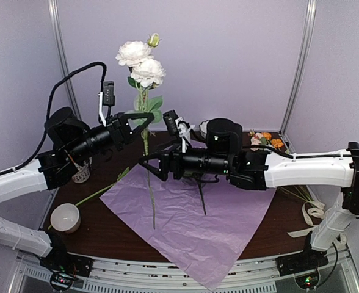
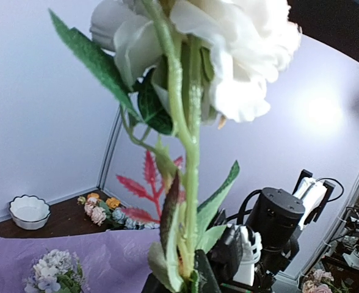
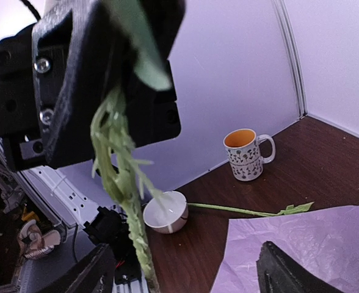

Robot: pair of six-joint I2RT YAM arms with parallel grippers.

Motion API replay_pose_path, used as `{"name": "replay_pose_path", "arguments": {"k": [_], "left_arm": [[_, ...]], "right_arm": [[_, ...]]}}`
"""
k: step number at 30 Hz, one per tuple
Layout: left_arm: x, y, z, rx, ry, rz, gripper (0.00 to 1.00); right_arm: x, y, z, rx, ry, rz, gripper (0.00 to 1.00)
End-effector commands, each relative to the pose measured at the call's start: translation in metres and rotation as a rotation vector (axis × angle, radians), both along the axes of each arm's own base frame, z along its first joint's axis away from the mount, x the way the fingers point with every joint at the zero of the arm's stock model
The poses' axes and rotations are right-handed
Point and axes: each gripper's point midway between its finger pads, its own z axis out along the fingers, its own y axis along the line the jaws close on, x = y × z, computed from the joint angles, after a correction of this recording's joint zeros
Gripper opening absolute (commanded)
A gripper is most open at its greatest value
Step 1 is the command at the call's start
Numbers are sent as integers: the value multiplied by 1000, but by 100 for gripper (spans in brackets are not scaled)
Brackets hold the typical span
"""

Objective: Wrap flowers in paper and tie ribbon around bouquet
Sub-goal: Pass from the left arm to the right, then place the fake flower on the flattened wrapping paper.

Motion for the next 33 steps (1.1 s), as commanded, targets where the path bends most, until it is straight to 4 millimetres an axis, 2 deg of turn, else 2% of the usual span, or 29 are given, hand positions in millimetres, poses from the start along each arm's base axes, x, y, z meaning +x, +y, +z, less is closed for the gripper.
{"name": "replay_pose_path", "arguments": {"k": [1, 2, 4, 5, 7, 9, 10, 11, 12, 13, 16, 19, 23, 26, 31, 32, 33], "left_arm": [[-17, -7, 52, -150, -96, -102, 0], [-19, -9, 53, -162, -95, -116, 0], [-19, -8, 54, -176, -95, -120, 0], [-18, -5, 54, -174, -93, -103, 0], [-3, 3, 45, -127, -53, 10, 2], [25, 20, 24, -12, 30, 212, 40], [40, 30, 4, 85, 79, 324, 54], [53, 45, -6, 162, 112, 436, 62], [64, 60, -24, 257, 150, 527, 68], [71, 73, -38, 332, 173, 586, 70], [85, 109, -84, 550, 239, 699, 72], [98, 157, -140, 734, 395, 789, 70], [105, 208, -209, 886, 590, 851, 65], [108, 222, -249, 978, 694, 821, 60], [120, 234, -305, 1137, 828, 759, 52], [122, 235, -314, 1165, 854, 746, 51], [123, 234, -323, 1191, 878, 728, 51]], "right_arm": [[-1, -1, 28, 91, -8, -11, 71], [2, -4, 24, 83, -1, -41, 53], [16, -18, 19, 84, 23, -148, 12], [22, -26, 15, 91, 38, -200, 0], [29, -38, 11, 92, 56, -270, 0], [38, -47, -1, 32, 77, -331, 0], [43, -51, -10, -15, 91, -362, 0], [51, -57, -20, -61, 114, -401, 0], [60, -67, -34, -111, 142, -452, 0], [68, -78, -47, -151, 175, -496, 0], [94, -115, -92, -244, 283, -610, 0], [112, -150, -137, -345, 372, -685, 0], [125, -186, -188, -471, 458, -725, 0], [129, -199, -221, -558, 530, -710, 0], [141, -204, -254, -657, 566, -697, 0], [143, -203, -257, -674, 577, -689, 5], [145, -203, -260, -689, 586, -684, 15]]}}
